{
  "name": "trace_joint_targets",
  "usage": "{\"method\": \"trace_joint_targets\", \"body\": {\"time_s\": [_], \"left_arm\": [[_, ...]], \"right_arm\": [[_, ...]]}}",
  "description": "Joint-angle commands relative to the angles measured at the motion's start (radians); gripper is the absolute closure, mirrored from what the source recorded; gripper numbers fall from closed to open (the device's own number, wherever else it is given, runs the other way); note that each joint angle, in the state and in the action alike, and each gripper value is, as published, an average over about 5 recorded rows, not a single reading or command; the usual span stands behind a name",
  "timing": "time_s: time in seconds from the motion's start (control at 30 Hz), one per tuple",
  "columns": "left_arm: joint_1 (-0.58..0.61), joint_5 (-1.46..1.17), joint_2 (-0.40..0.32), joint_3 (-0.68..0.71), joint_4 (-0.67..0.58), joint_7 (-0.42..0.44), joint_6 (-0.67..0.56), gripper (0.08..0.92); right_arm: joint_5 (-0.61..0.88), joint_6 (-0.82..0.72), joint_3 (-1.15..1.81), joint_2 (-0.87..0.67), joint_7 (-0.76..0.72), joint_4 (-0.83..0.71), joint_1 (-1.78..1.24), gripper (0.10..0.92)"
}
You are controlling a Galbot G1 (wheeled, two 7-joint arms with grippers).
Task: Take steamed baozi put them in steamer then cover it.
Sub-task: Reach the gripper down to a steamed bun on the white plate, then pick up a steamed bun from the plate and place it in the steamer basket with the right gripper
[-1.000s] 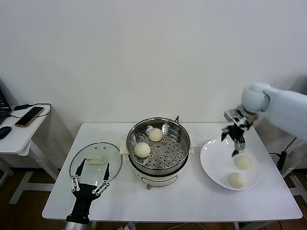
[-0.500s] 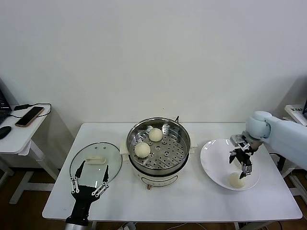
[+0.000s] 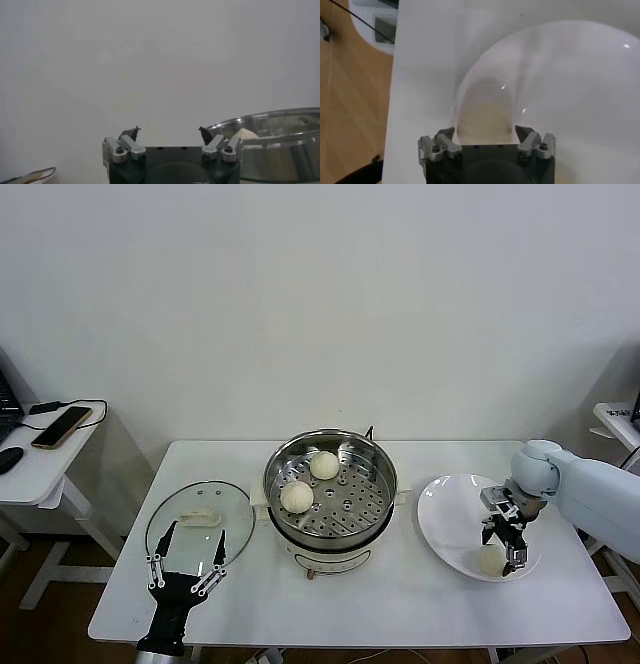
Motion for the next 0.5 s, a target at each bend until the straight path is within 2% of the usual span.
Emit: {"method": "trace_joint_targets", "body": {"time_s": [0.03, 0.3, 0.5], "left_arm": [[0.000, 0.000, -0.001, 0.000, -0.002, -0.001, 0.001, 0.177], [-0.002, -0.001, 0.006, 0.004, -0.007, -0.002, 0.001, 0.177], [-0.005, -0.002, 0.016, 0.011, -0.011, -0.003, 0.000, 0.177]], "right_arm": [[-0.014, 0.000, 0.016, -0.005, 0.003, -0.004, -0.016, 0.344], [0.022, 0.022, -0.018, -0.027, -0.024, 0.033, 0.142, 0.375], [0.019, 0.149, -0.028, 0.009, -0.018, 0.094, 0.365, 0.372]]}}
